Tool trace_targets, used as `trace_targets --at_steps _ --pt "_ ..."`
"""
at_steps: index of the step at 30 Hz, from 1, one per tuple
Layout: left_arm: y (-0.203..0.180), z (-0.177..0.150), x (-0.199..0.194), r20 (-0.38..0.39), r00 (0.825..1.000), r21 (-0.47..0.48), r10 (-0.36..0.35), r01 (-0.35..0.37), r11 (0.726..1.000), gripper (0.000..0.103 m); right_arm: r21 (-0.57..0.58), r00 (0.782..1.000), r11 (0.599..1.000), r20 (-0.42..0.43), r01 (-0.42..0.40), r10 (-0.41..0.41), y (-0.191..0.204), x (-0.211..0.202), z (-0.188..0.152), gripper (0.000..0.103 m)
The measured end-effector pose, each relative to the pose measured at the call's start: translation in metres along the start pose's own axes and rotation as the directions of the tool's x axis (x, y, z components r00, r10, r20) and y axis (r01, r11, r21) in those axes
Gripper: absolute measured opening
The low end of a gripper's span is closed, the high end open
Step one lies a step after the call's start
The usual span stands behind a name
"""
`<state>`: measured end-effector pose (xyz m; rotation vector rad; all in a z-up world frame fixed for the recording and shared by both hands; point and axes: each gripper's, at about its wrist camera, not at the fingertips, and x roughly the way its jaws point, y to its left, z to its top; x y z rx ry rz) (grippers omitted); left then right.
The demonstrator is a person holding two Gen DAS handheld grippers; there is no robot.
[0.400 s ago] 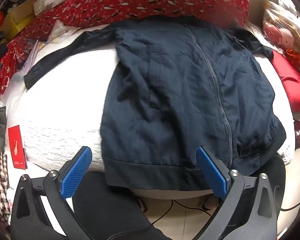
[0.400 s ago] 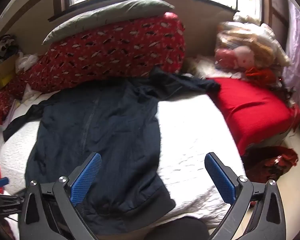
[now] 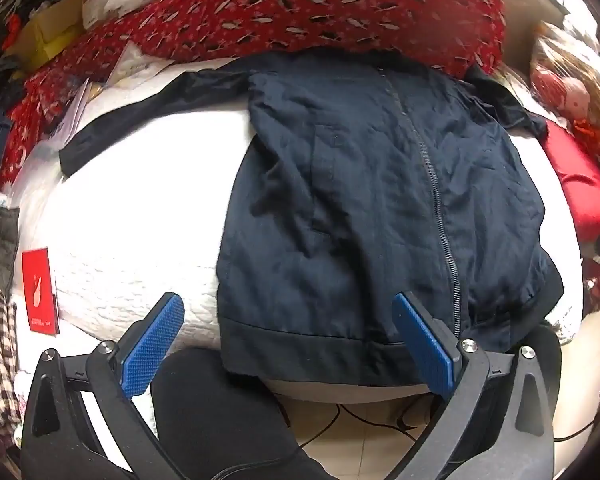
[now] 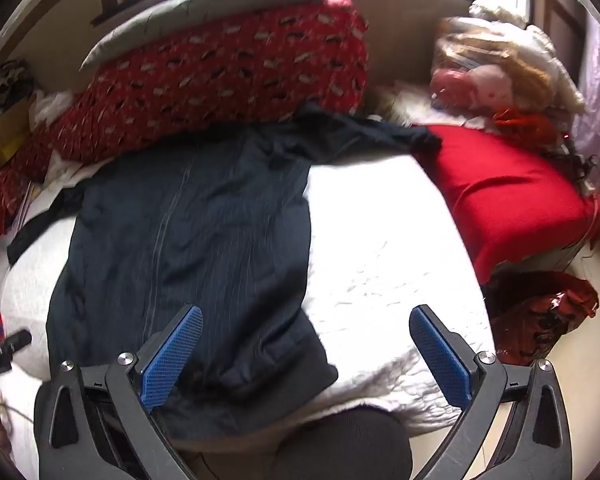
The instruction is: Fold large clothes
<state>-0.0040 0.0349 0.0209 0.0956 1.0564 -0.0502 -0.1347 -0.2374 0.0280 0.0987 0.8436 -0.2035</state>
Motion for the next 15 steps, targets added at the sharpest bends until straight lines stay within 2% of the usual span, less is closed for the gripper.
trace_targets --at_steps 5,15 --pt "-0.015 -0.001 -0.002 0.019 0.999 0.032 -0.031 0.030 0.999 0.103 -0.025 1.000 1.000 -0.029 -0.004 0.003 0.006 0.002 0.001 0.103" --pt "-0.016 0.002 0.008 0.004 1.000 0.031 -0.009 0.009 0.999 0.103 -0.042 0.997 0.999 -0.073 0.003 -0.006 0.013 0.013 0.015 0.103"
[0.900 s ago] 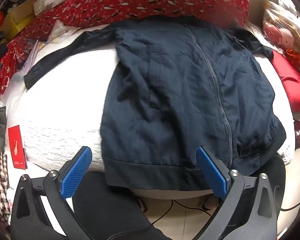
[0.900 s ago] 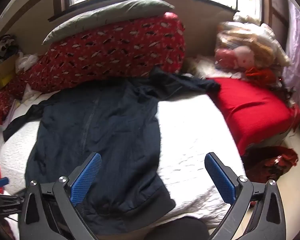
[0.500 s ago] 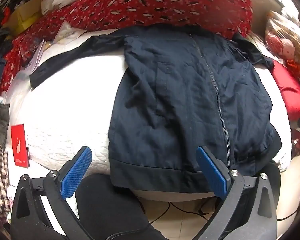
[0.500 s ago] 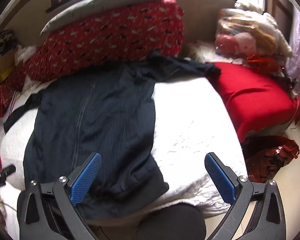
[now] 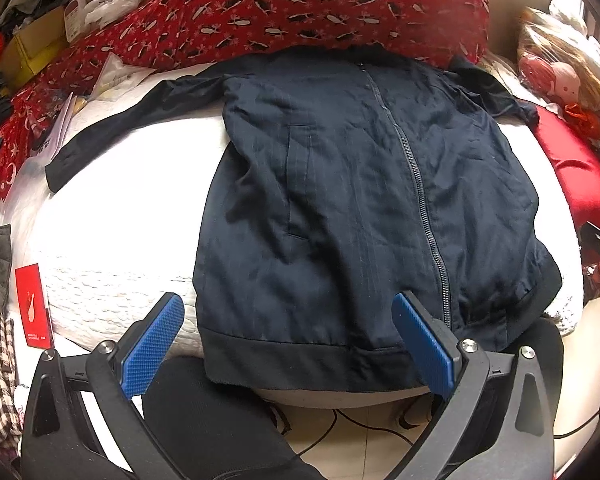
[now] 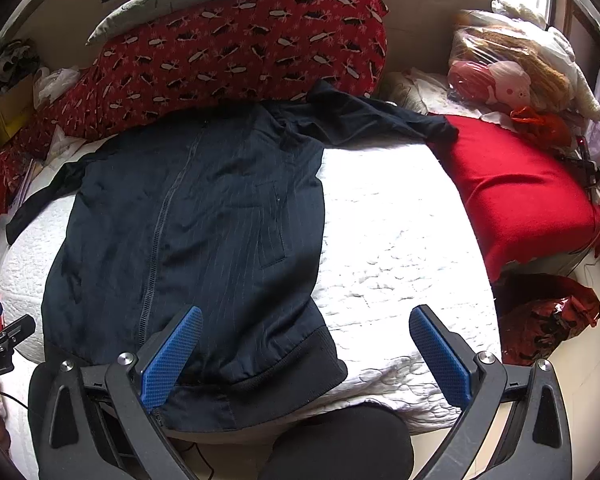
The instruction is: Fold large clothes
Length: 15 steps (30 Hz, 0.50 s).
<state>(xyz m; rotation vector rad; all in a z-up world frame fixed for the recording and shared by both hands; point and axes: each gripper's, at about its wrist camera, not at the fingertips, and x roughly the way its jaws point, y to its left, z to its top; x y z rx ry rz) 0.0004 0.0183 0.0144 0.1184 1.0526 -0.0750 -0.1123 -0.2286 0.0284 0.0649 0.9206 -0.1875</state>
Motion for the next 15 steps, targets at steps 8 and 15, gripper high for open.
trace_targets --at_steps 8,15 --pt "-0.002 0.005 0.010 -0.015 1.000 0.010 0.013 -0.013 1.000 0.103 -0.012 1.000 1.000 -0.013 0.011 -0.011 0.002 0.009 0.006 0.103" --pt "-0.004 0.009 0.014 -0.026 1.000 0.021 0.006 -0.006 1.000 0.103 -0.024 1.000 1.000 -0.016 0.014 -0.015 0.003 0.012 0.009 0.103"
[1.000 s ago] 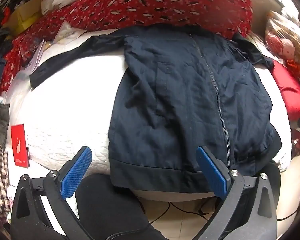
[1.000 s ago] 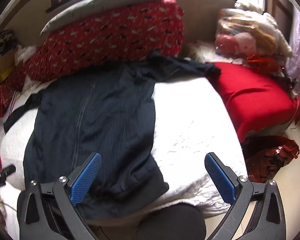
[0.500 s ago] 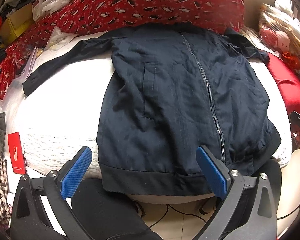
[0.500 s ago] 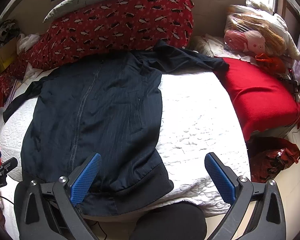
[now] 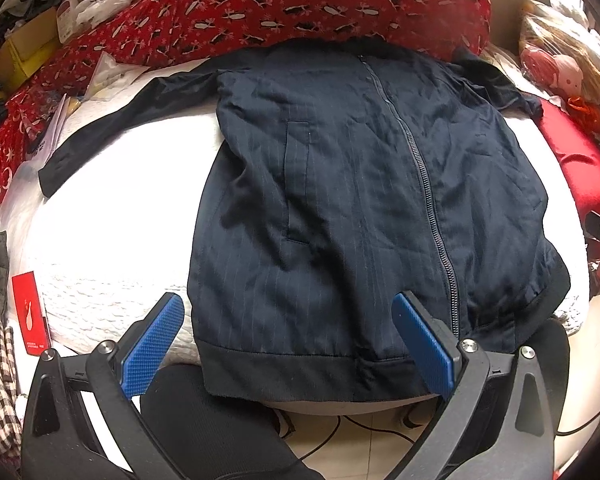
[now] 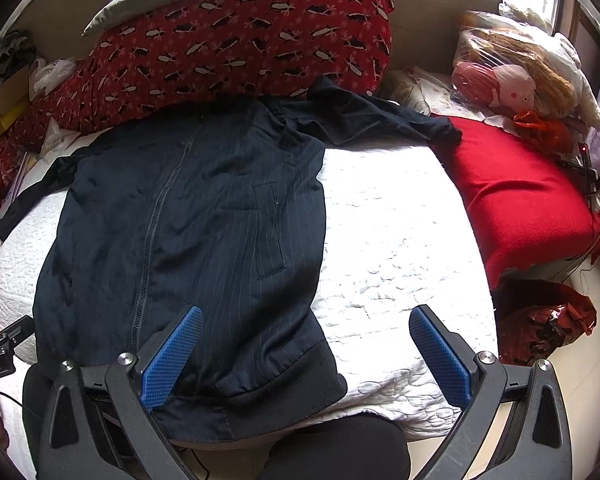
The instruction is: Fold large clothes
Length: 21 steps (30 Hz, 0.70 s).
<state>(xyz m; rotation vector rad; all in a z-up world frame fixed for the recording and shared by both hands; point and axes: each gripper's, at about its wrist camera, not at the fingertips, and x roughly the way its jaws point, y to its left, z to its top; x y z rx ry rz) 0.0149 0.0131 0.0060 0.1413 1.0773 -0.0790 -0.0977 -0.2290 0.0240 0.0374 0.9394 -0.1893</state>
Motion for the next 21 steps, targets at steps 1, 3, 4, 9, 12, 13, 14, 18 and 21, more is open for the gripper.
trace_targets --at_steps 1,3,4,9,12,13,14,18,21 --pt "0.0000 0.0004 0.0006 -0.002 1.000 0.001 -0.001 0.001 1.000 0.103 0.000 1.000 1.000 -0.001 -0.001 0.001 0.0000 0.0007 0.0008 0.103" --pt "0.0003 0.0011 0.0011 -0.003 1.000 0.002 -0.001 0.001 1.000 0.103 0.001 1.000 1.000 -0.001 -0.001 0.001 0.0015 0.0018 0.0027 0.103" --pt "0.0007 0.0011 0.0009 0.000 1.000 0.001 -0.001 0.001 1.000 0.103 0.003 1.000 1.000 0.000 -0.001 0.001 0.0018 0.0023 0.0035 0.103" --pt "-0.0004 0.0014 -0.0017 0.020 1.000 -0.001 -0.001 0.001 1.000 0.103 0.004 1.000 1.000 0.001 -0.009 0.009 0.0027 0.0035 0.0047 0.103" --pt "-0.0025 0.0006 -0.0043 0.029 1.000 0.007 -0.006 0.006 1.000 0.103 0.002 1.000 1.000 0.010 -0.013 0.013 0.0032 0.0018 0.0037 0.103" --pt "-0.0034 0.0004 -0.0051 0.030 1.000 0.012 -0.006 0.005 1.000 0.103 0.002 1.000 1.000 0.010 -0.015 0.015 0.0027 0.0016 0.0031 0.103" --pt "-0.0035 0.0002 -0.0058 0.032 0.999 0.015 -0.005 0.004 1.000 0.103 0.003 1.000 1.000 0.009 -0.017 0.016 0.0024 0.0017 0.0025 0.103" --pt "-0.0044 -0.0013 -0.0076 0.034 0.999 0.016 -0.011 0.011 1.000 0.103 0.004 1.000 1.000 0.005 -0.017 0.017 0.0013 0.0006 -0.0003 0.103" --pt "-0.0048 -0.0024 -0.0084 0.033 0.999 0.017 -0.013 0.013 1.000 0.103 0.005 1.000 1.000 0.009 -0.017 0.017 0.0010 -0.0018 -0.0020 0.103"
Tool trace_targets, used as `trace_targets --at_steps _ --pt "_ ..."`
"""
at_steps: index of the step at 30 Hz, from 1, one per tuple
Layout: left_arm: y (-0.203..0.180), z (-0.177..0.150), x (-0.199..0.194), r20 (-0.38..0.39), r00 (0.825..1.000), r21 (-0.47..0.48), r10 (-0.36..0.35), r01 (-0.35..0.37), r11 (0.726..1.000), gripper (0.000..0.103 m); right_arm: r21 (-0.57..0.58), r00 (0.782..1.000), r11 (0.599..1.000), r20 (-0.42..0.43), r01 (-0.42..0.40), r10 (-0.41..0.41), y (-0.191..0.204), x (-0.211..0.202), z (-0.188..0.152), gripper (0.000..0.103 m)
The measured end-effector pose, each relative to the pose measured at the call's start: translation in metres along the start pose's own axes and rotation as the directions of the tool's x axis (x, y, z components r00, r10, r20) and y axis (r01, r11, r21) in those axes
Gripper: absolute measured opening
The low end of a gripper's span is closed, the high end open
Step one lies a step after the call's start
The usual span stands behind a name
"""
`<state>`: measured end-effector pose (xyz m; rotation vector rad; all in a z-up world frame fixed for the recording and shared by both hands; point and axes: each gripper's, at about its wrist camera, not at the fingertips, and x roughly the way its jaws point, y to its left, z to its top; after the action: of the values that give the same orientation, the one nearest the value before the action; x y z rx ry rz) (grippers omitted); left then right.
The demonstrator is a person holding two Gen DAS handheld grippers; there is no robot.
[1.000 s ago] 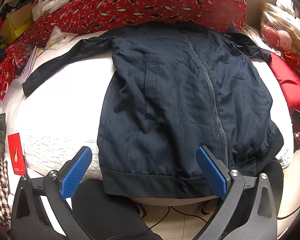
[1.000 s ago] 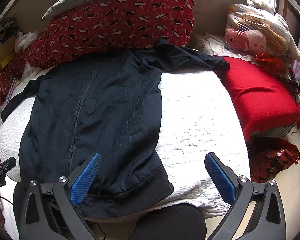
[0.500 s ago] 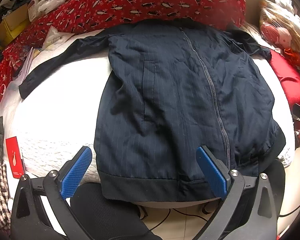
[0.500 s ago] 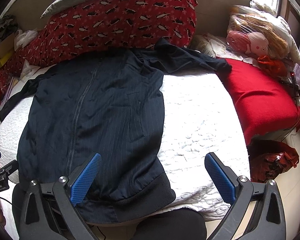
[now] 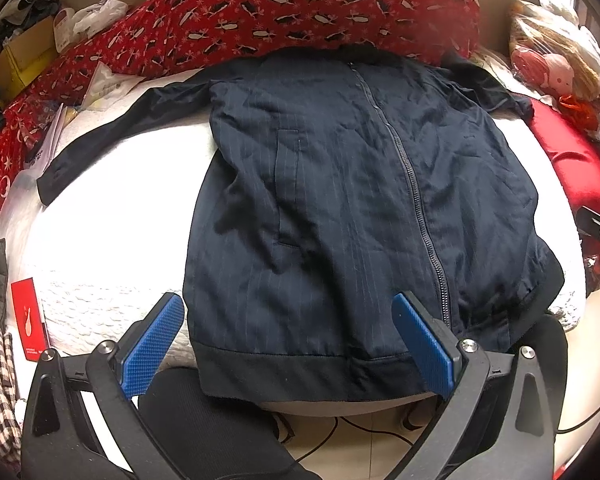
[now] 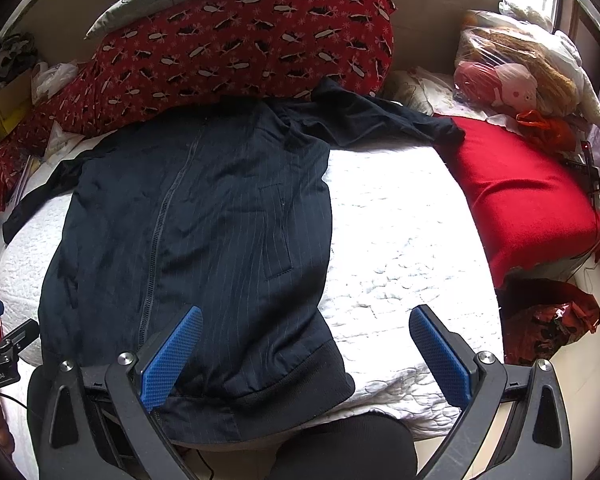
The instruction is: Fold large clothes
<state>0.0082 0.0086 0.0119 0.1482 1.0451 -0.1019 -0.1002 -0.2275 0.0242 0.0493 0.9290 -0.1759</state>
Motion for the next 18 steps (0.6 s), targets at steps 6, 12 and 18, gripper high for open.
trace_targets --at_steps 6,12,18 --pt "0.0006 -0.0009 -0.0021 0.004 1.000 -0.005 -0.004 0.004 1.000 0.103 0.007 1.000 1.000 0.010 0.000 0.000 -0.0012 -0.0033 -0.0021 0.103" --pt "0.0004 -0.0012 -0.0019 0.001 1.000 -0.006 -0.004 0.004 1.000 0.103 0.006 1.000 1.000 0.012 -0.007 0.007 0.0000 -0.0034 -0.0027 0.103" --pt "0.0013 -0.0013 0.0005 -0.010 1.000 -0.011 -0.009 0.009 1.000 0.103 0.011 1.000 1.000 0.001 -0.017 0.017 0.0013 -0.0002 -0.0033 0.103"
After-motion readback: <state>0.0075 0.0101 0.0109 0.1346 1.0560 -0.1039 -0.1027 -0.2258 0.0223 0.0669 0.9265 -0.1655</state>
